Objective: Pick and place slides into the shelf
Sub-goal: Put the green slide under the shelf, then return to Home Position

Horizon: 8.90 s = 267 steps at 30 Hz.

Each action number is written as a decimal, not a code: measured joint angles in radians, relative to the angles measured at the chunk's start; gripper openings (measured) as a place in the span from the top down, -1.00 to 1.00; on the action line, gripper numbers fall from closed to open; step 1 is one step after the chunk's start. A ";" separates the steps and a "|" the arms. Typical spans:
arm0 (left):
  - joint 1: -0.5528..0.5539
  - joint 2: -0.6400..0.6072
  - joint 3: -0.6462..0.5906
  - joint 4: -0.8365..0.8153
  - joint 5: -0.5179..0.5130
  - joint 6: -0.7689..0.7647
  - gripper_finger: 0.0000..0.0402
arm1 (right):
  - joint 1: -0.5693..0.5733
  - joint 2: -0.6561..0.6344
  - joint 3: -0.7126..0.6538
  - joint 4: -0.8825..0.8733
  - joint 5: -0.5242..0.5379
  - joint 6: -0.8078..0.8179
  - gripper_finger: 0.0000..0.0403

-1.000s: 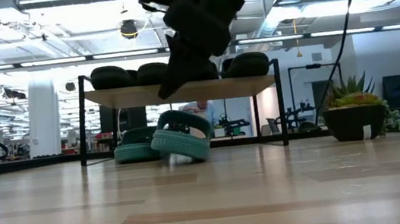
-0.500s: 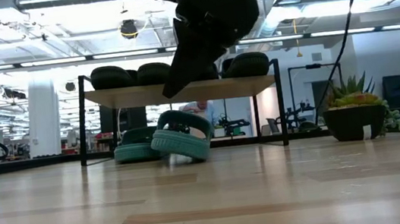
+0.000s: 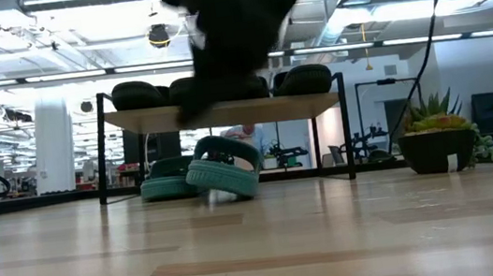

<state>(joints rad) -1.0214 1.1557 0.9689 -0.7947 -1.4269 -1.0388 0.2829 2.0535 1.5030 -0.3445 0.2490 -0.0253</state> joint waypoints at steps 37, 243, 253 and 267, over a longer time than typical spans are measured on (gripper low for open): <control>0.000 0.000 0.001 0.008 -0.020 -0.016 0.93 | -0.076 0.177 0.223 -0.267 0.044 0.095 1.00; 0.282 -0.004 0.148 0.165 -0.121 0.381 0.93 | -0.082 -0.741 0.238 -0.475 -0.118 -0.204 1.00; 0.556 0.017 0.149 0.928 0.459 1.122 0.93 | -0.146 -0.847 0.238 -0.477 -0.245 -0.290 1.00; 0.839 -0.027 0.139 0.995 0.776 1.268 0.93 | -0.290 -0.907 0.144 -0.367 -0.322 -0.205 1.00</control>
<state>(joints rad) -0.1824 1.1286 1.1076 0.2005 -0.6512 0.2289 -0.0068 1.1465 1.6469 -0.7117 -0.0733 -0.2304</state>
